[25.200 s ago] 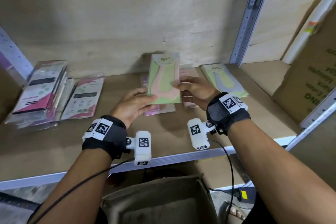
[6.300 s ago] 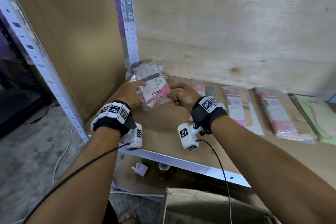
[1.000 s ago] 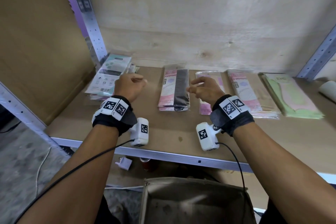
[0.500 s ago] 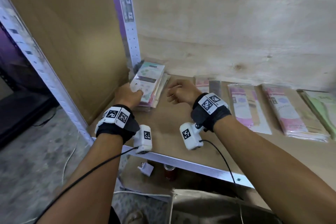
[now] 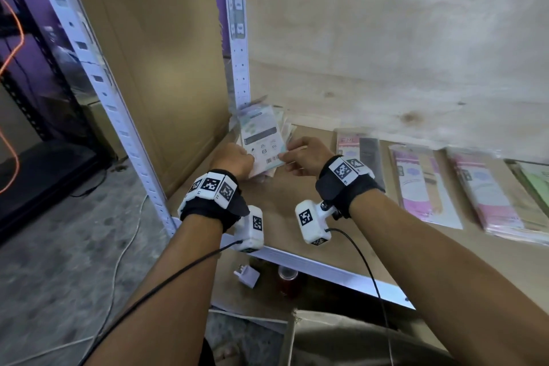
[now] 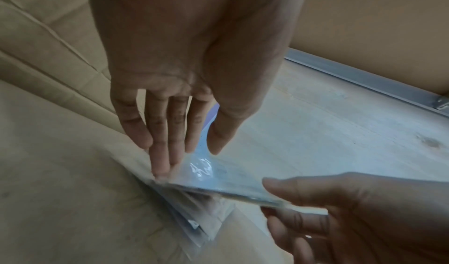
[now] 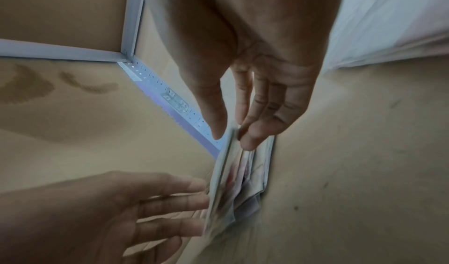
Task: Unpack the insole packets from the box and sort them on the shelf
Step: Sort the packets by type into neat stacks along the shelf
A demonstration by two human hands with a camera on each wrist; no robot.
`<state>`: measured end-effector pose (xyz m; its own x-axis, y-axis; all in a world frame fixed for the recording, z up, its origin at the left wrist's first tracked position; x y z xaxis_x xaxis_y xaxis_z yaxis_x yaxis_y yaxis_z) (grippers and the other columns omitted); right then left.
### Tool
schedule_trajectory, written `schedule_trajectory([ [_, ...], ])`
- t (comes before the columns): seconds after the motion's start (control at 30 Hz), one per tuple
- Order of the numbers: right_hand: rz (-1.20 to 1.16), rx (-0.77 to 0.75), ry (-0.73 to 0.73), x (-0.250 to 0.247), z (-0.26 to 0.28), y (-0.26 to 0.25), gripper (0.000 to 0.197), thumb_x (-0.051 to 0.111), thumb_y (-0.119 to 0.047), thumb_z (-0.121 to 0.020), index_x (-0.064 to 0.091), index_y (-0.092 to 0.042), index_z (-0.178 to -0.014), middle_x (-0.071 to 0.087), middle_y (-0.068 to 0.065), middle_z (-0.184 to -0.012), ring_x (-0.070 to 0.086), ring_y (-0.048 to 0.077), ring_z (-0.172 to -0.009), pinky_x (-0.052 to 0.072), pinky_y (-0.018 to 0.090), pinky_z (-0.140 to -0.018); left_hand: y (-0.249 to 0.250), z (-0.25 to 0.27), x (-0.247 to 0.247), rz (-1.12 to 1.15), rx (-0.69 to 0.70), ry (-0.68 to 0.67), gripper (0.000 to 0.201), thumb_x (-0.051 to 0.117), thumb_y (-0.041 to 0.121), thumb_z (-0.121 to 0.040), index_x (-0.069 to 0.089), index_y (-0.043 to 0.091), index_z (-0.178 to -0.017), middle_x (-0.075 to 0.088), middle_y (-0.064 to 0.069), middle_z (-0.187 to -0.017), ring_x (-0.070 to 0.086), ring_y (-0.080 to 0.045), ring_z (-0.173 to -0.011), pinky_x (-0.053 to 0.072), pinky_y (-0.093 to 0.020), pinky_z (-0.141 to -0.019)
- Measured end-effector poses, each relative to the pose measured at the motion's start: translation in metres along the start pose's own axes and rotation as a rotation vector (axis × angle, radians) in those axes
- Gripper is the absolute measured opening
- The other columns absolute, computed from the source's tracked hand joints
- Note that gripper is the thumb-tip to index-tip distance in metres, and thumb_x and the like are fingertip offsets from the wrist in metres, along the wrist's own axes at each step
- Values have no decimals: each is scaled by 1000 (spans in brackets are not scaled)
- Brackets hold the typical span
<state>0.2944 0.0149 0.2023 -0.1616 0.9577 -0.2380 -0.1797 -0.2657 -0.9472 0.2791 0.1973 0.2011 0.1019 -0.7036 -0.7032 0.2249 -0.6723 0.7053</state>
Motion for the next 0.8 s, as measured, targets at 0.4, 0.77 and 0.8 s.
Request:
schedule_trajectory([
  [0.4,40,-198,-53,-74,61,-15,34,65,7,-88,60,6,-123,60,21,-90,55,22,-62,52,28,-55,44,25,29,662,-120,-236,53,67,69,-77,58,20,-96,66,-6,-95,69,-26,-89,54,-51,-93],
  [0.77,364,-407,55,-144,111,-13,29,81,-16,-79,74,-18,-107,57,-3,-90,52,6,-71,44,18,-70,89,38,63,1257,-33,-342,15,64,18,-96,60,6,-104,74,-21,-107,76,-25,-92,62,-35,-70],
  [0.8,305,-398,81,-154,113,-8,29,81,-19,-80,73,-19,-108,57,-2,-91,54,6,-71,44,17,-68,91,40,66,1263,-30,-348,13,63,15,-97,59,5,-105,75,-20,-106,76,-24,-91,62,-33,-68],
])
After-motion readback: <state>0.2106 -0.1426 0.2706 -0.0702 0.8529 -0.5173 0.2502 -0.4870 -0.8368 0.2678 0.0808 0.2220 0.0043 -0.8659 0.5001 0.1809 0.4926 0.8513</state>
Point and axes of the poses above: each hand's wrist, its own z-axis away from the middle knuckle, its own x-axis out of the palm, y = z × x, the point moved 7 cm from there along -z, towards the middle knuckle
